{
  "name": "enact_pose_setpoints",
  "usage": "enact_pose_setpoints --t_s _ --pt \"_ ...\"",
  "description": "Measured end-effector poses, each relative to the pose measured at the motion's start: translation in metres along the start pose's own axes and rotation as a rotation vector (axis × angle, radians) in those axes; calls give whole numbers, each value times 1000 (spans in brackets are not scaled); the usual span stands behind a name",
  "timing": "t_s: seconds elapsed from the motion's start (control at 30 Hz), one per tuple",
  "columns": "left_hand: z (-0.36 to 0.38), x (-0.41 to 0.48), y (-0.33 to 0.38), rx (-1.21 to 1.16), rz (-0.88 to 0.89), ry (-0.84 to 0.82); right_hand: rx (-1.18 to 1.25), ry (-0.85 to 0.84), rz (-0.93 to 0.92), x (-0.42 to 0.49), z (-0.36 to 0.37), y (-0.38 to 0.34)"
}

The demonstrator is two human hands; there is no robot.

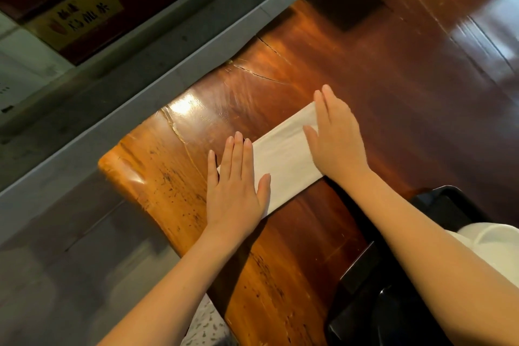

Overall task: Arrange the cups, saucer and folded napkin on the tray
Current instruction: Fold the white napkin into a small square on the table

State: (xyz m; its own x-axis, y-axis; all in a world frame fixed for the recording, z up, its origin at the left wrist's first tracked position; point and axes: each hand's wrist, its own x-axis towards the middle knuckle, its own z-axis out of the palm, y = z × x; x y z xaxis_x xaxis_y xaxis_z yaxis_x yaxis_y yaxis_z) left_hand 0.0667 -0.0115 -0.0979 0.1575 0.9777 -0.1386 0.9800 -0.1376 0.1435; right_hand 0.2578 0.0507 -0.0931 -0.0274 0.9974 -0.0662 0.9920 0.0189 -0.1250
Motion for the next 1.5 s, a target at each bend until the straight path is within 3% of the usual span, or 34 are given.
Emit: enact_pose_setpoints --t_s 0.1,0.17,0.27,0.33,0.47,0.57,0.7,0.87,0.9,1.0,1.03,1.1,1.2,1.3,1.5 --pt "1 0 1 -3 1 1 -86 36 91 -2 -12 14" --pt "2 0 0 -9 5 3 61 17 120 -1 -20 17" --pt "3 -1 -1 -22 13 17 379 -147 297 9 -36 13" --pt "3 0 -1 -22 16 28 444 -293 360 19 -49 13" --pt "4 0 -2 -25 22 37 435 -517 341 27 -68 9" --pt "5 0 -3 -21 22 3 514 -531 304 23 -80 8" --pt "-6 -2 -1 -110 18 60 790 -482 292 11 -115 4" --pt "-46 -19 24 -821 -31 226 698 -289 82 14 -169 -13" --pt "-52 -16 31 -1020 -144 158 692 -252 46 15 -180 -16" --pt "-67 20 38 -1858 -557 -249 690 -165 -90 9 -202 -27" --pt "-72 34 32 -2087 -615 -336 730 -173 -140 5 -207 -32" --pt "-82 62 16 -2321 -652 -411 799 -215 -233 -5 -210 -41" --pt "-97 87 -2 -2297 -590 -493 655 -198 -324 -18 -191 -49" --pt "-102 96 -9 -2036 -611 -591 468 -209 -357 -32 -157 -56" --pt "-82 109 -20 -1569 -578 -508 335 -346 -383 -63 -102 -70"
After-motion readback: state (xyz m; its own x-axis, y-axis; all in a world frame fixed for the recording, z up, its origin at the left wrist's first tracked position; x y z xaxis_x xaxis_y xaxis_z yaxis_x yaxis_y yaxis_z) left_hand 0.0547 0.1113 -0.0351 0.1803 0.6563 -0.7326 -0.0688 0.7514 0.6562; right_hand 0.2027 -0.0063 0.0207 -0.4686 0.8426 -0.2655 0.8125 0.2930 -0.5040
